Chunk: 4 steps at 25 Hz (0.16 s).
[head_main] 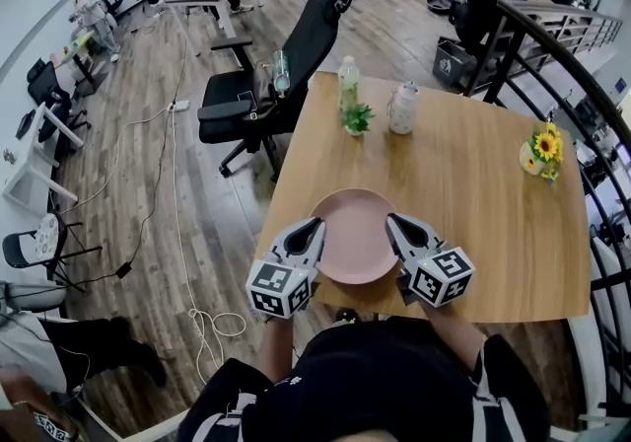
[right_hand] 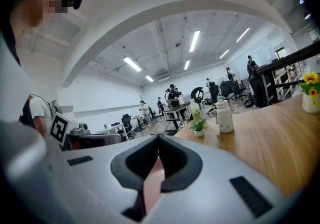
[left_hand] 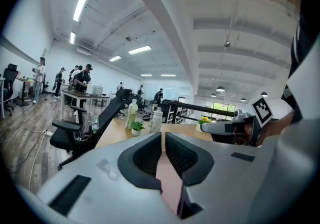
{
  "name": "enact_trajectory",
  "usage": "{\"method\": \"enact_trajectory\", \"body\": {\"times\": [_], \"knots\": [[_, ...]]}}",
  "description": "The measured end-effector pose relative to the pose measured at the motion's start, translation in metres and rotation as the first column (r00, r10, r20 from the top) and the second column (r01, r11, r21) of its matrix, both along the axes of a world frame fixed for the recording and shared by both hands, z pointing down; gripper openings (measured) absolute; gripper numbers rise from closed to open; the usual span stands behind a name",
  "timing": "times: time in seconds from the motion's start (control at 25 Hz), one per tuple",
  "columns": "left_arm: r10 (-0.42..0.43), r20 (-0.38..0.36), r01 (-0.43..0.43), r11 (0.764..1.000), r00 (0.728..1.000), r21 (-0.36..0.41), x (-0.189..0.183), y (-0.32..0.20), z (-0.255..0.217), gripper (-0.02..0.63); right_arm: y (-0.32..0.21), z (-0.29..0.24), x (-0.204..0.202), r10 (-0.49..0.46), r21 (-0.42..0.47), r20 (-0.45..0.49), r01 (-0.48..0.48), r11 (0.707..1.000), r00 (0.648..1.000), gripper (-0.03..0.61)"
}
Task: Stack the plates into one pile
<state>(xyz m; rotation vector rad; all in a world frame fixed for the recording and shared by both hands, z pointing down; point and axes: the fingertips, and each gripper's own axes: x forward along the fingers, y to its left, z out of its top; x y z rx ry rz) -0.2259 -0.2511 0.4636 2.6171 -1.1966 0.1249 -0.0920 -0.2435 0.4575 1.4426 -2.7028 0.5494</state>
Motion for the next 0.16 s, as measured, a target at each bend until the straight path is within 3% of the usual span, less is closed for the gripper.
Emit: {"method": "enact_trajectory", "body": {"times": [0.16], "knots": [[-0.004, 0.004, 0.004, 1.000, 1.000, 0.000, -0.0037, 0.0055, -0.0038, 0.032, 0.0046, -0.0055, -0.0024, 0.003, 0.002, 0.001, -0.003, 1.000, 1.000, 0.002]]}}
